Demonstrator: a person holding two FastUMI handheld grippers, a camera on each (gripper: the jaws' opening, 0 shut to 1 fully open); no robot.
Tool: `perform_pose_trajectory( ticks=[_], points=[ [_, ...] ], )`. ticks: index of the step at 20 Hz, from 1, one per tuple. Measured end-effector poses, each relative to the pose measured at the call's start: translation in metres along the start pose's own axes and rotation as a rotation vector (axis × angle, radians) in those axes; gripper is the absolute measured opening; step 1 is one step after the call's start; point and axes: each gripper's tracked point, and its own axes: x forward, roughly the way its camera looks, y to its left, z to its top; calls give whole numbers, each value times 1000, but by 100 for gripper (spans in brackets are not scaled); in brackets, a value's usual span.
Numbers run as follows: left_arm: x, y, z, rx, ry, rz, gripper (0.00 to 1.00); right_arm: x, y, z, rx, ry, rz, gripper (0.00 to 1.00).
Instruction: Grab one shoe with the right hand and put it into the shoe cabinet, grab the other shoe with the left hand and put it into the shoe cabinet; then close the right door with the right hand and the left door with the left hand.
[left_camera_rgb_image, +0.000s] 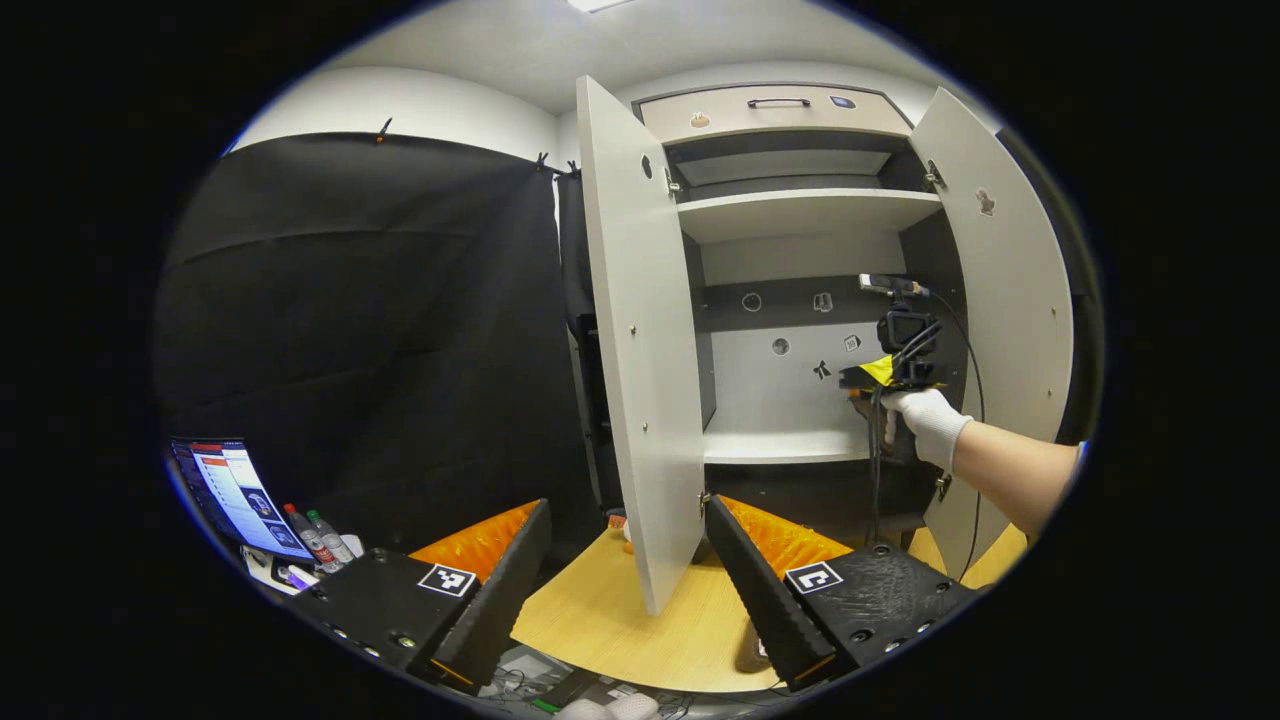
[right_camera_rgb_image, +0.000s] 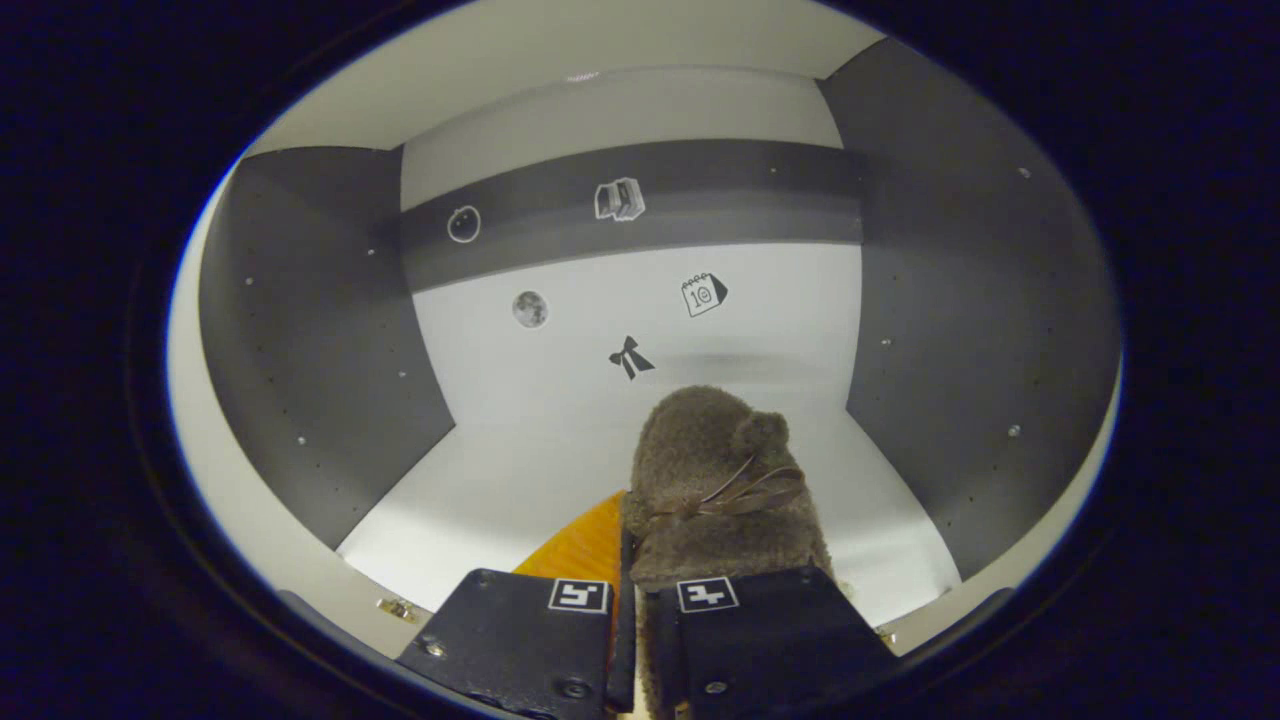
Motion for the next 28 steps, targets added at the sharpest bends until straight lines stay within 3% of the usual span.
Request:
perform_pose_trajectory(
  ticks=[3,6,9,12,13,14,17,21,23,25,28],
  points=[
    [-5,-1,-2,6,12,4,100,26,-5,-8,14,82,-34,10],
    [-9,-2,-2,7,11,8,96,42,-6,-23,39,220,-36,12],
    [-12,-1,3,3,-1,10,96,42,-6,-23,71,279,-38,16],
    [-14,-1,6,4,-11,5,96,31,-3,-19,111,277,-17,39],
    [-16,-1,7,4,-15,1,97,23,-1,-16,117,261,-6,45],
    [-17,0,9,4,-20,-1,96,15,1,-11,120,234,2,65],
    [-19,2,10,-4,-35,-13,97,-24,-1,0,102,117,-4,77],
    [-22,8,8,-9,-44,-40,96,-103,1,28,11,-132,-14,81],
    [-23,11,6,-9,-49,-59,96,-141,7,36,0,-220,-2,93],
    [-27,14,6,-9,-59,-81,96,-181,9,39,18,-269,15,100],
    [-32,20,7,-5,-77,-114,96,-233,7,34,33,-309,27,98]
  ],
)
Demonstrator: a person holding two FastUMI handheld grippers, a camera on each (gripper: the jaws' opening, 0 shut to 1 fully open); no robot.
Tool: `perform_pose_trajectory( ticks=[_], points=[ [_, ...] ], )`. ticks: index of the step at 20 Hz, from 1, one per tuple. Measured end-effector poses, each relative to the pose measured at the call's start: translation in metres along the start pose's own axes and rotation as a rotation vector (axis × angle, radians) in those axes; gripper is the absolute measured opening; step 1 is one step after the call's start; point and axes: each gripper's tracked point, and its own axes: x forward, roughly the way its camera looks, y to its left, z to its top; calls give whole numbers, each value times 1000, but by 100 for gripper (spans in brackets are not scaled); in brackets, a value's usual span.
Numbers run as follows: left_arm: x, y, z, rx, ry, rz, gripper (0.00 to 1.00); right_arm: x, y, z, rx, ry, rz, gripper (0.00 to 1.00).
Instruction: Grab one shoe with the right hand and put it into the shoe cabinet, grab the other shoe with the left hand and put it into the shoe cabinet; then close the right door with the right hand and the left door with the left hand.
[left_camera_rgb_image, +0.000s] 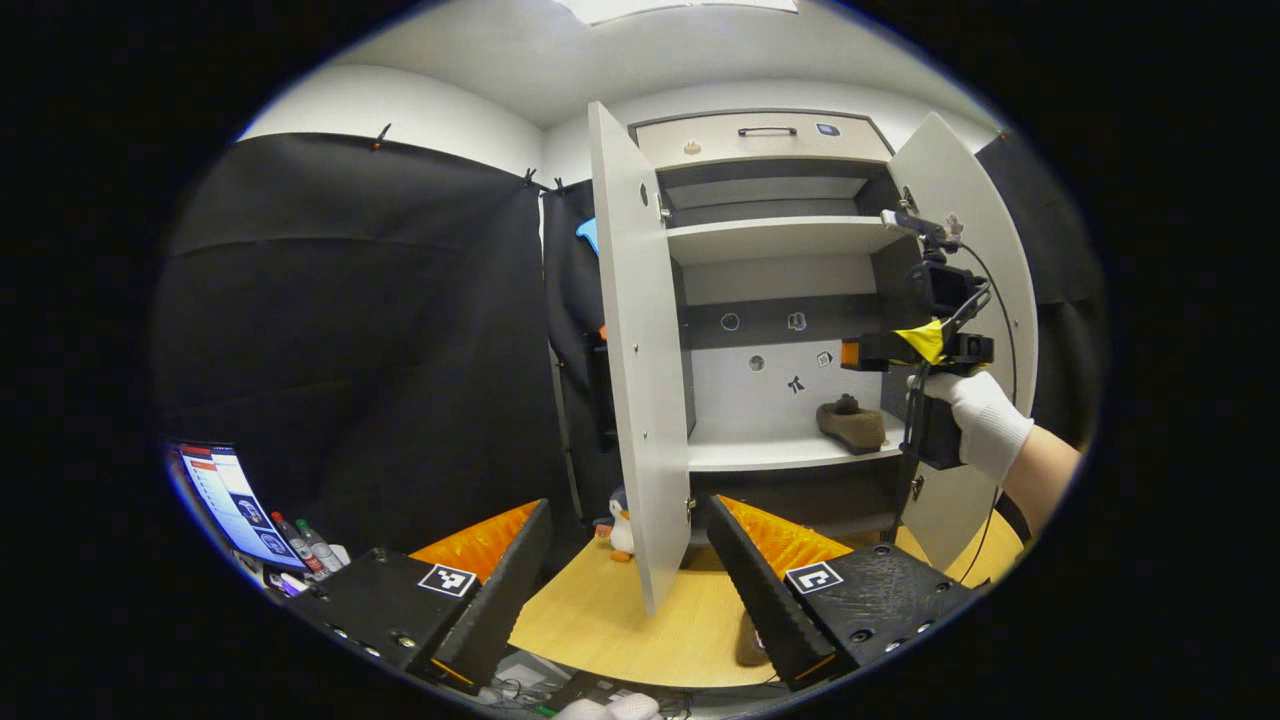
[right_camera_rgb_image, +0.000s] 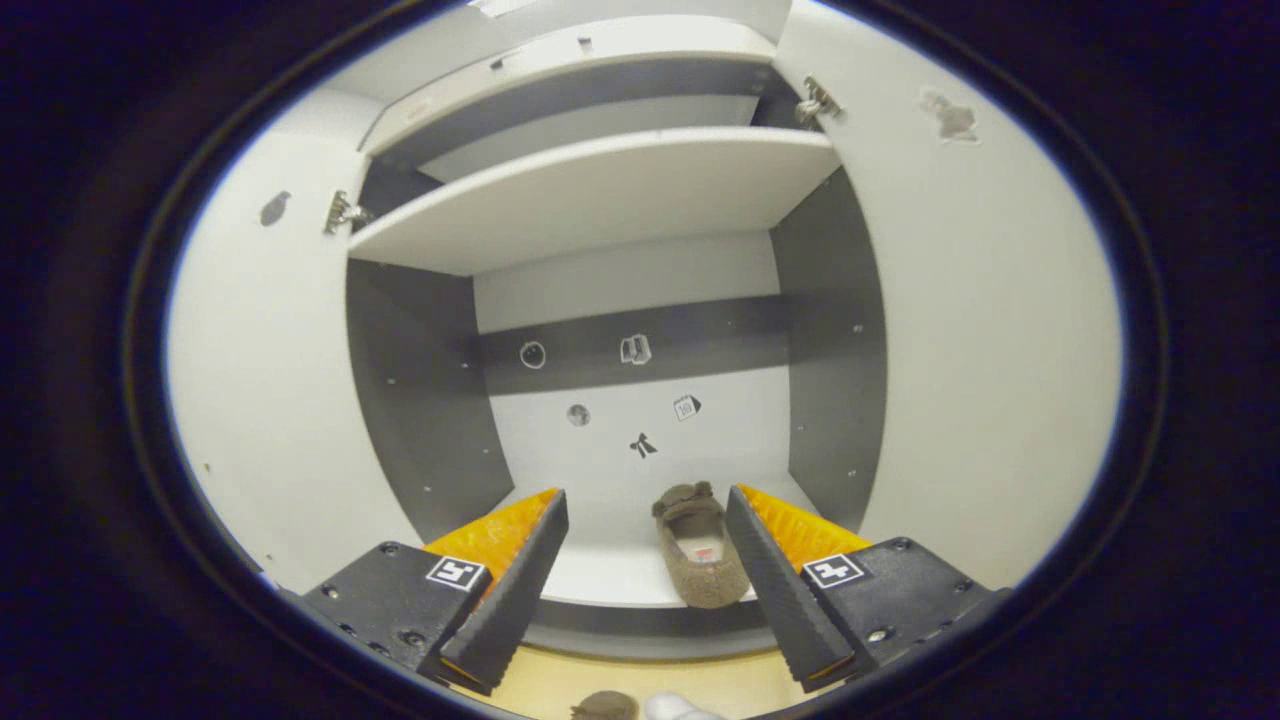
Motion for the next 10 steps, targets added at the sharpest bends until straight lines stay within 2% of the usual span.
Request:
perform_pose_trajectory(
  ticks=[6,10],
  points=[
    [-10,1,-7,5,-9,-75,96,-102,-22,-8,-22,-86,-27,100],
    [-11,-7,-10,8,-13,-127,96,-172,-46,-40,-33,-90,-41,98]
  ],
)
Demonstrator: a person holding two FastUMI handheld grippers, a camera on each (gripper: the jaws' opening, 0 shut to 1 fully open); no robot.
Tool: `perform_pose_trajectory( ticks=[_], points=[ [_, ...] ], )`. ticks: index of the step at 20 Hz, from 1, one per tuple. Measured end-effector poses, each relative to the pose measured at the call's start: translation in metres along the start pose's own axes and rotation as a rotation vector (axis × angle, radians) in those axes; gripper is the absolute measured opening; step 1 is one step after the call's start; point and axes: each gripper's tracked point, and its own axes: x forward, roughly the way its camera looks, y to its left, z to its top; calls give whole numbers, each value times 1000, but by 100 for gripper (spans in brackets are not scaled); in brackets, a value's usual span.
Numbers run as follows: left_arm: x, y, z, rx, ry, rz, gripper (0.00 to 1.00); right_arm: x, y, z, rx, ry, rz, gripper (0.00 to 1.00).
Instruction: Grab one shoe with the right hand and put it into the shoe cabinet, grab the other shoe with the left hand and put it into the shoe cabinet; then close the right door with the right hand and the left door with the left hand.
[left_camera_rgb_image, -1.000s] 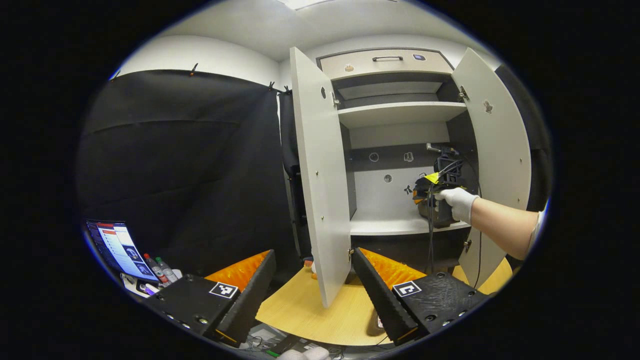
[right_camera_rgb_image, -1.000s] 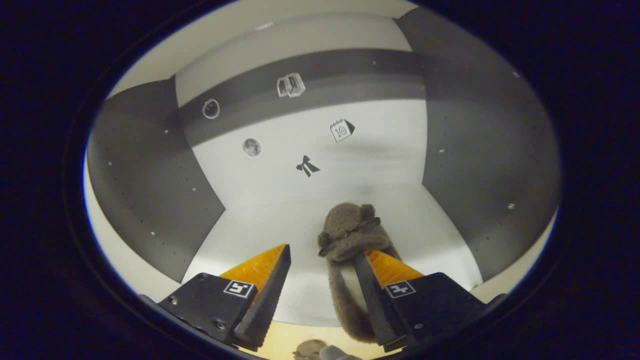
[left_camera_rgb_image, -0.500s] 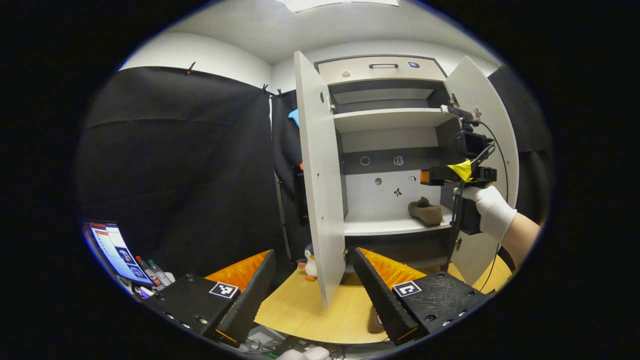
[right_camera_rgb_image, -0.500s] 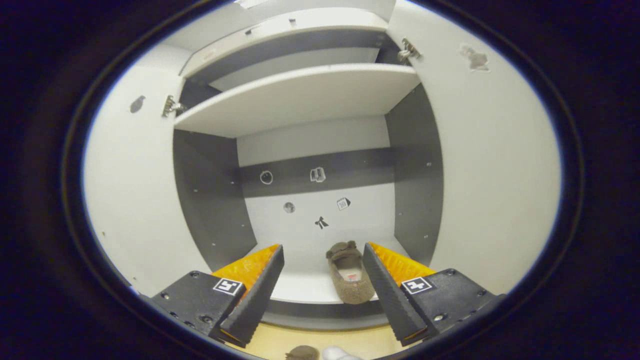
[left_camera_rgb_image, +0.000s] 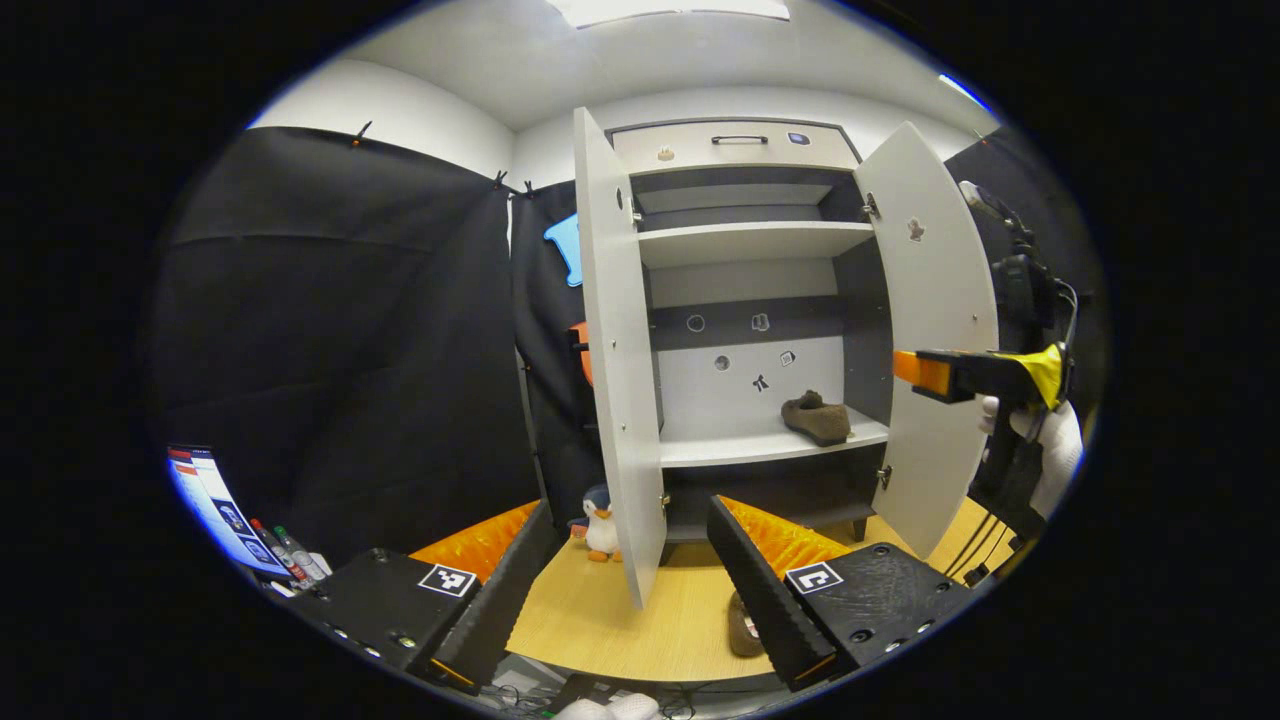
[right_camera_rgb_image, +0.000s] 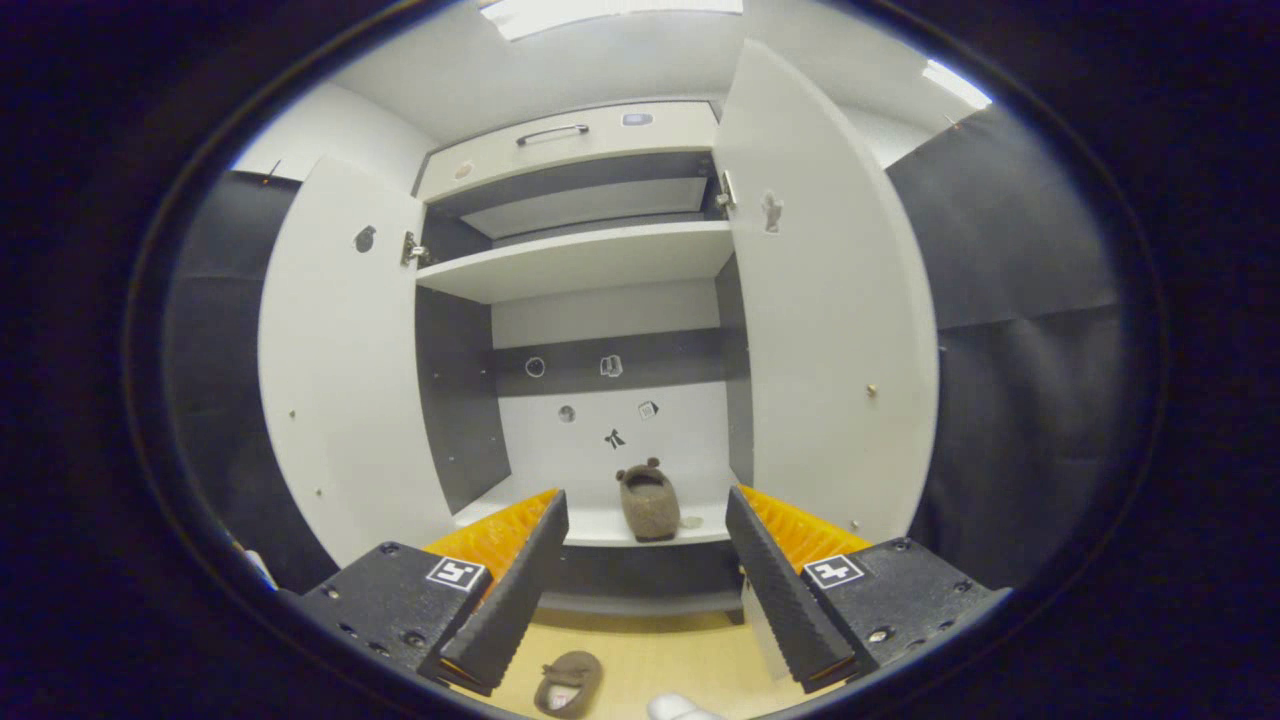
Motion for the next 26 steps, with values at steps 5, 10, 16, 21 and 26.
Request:
perform_pose_trajectory(
  ticks=[5,10,16,21,26],
  points=[
    [12,-30,-11,-15,4,-85,100,-76,-34,-51,-15,8,-44,97],
    [42,-74,-58,-19,71,-188,96,-98,-60,-63,-33,37,-96,98],
    [79,-121,-166,-79,284,-281,96,-110,-97,-77,-23,90,-160,98],
    [109,-137,-257,-31,445,-289,96,-110,-119,-89,-16,139,-204,100],
    [131,-141,-324,7,606,-307,97,-100,-138,-99,-12,184,-237,100]
  ],
)
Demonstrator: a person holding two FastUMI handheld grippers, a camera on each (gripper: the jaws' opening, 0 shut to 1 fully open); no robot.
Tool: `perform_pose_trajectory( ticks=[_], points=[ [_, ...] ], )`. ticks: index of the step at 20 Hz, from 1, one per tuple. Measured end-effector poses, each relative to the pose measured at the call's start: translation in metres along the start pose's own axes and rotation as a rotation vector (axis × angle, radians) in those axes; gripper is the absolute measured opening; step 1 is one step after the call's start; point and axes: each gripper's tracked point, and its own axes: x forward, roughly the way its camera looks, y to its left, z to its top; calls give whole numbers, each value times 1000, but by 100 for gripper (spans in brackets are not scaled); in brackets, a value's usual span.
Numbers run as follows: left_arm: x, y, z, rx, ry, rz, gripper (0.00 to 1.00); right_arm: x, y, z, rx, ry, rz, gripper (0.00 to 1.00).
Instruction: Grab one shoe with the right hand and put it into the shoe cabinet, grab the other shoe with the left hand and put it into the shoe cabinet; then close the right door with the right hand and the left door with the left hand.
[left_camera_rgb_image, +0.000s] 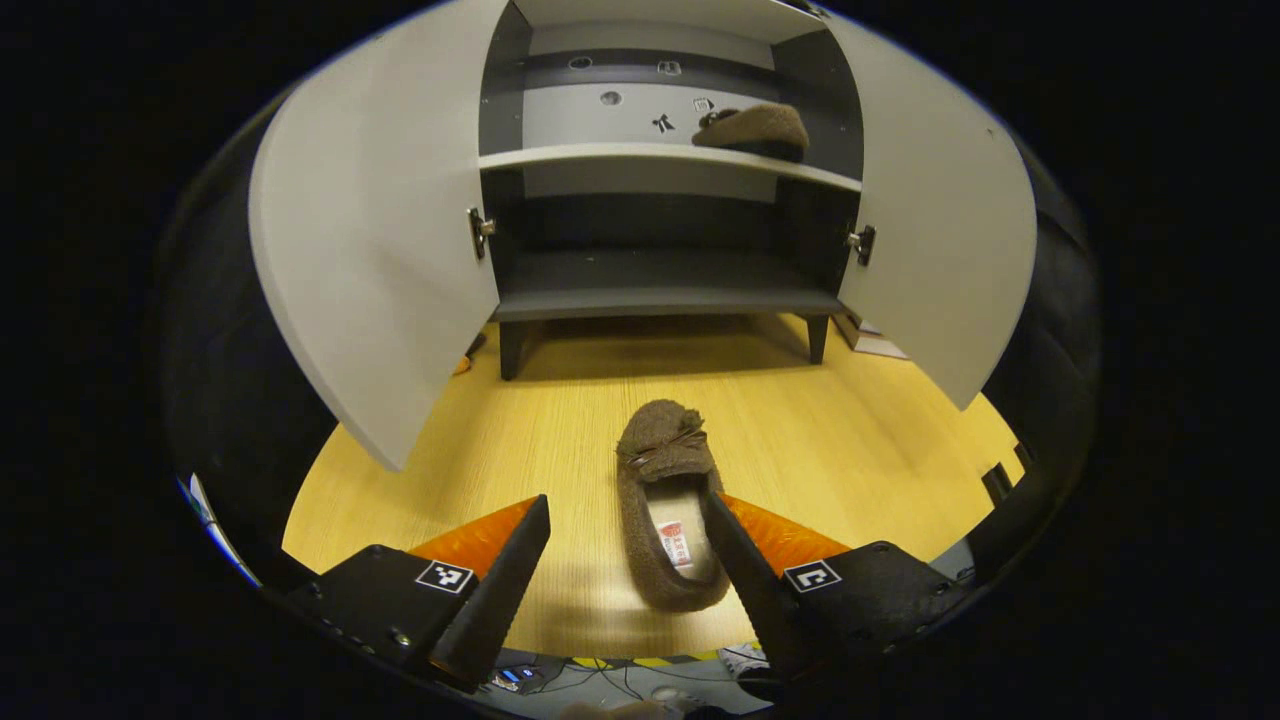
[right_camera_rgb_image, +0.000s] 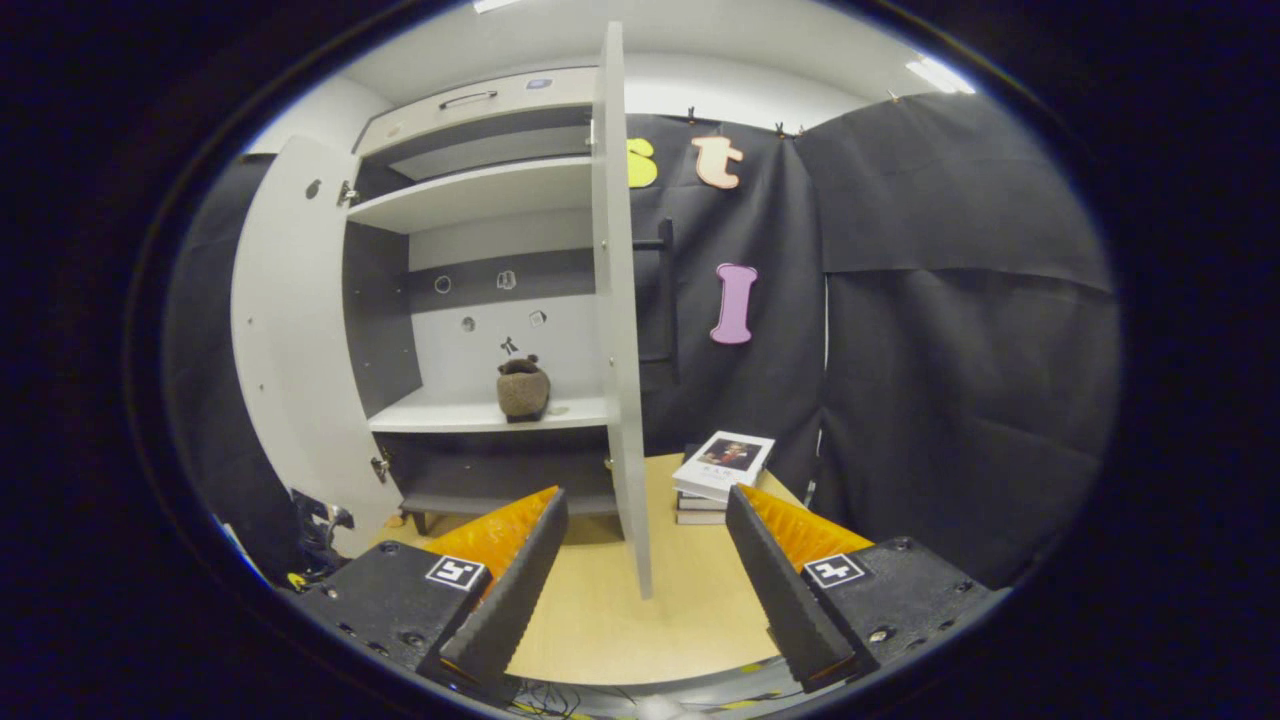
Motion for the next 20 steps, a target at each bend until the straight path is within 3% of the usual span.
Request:
perform_pose_trajectory(
  ticks=[6,12,16,17,18,20],
  points=[
    [30,5,-20,2,95,20,97,20,-7,-7,-13,39,-15,100],
    [70,8,-9,14,47,11,96,44,-5,-13,-7,86,-8,100],
    [92,-3,-1,5,24,-13,89,47,0,-8,-21,81,6,100],
    [94,-11,-1,1,26,-38,70,47,-1,-7,-26,76,5,100],
    [94,-14,0,3,25,-40,67,47,-1,-5,-27,70,6,100],
    [96,-3,1,63,19,31,31,45,1,-1,-27,63,9,100]
  ],
)
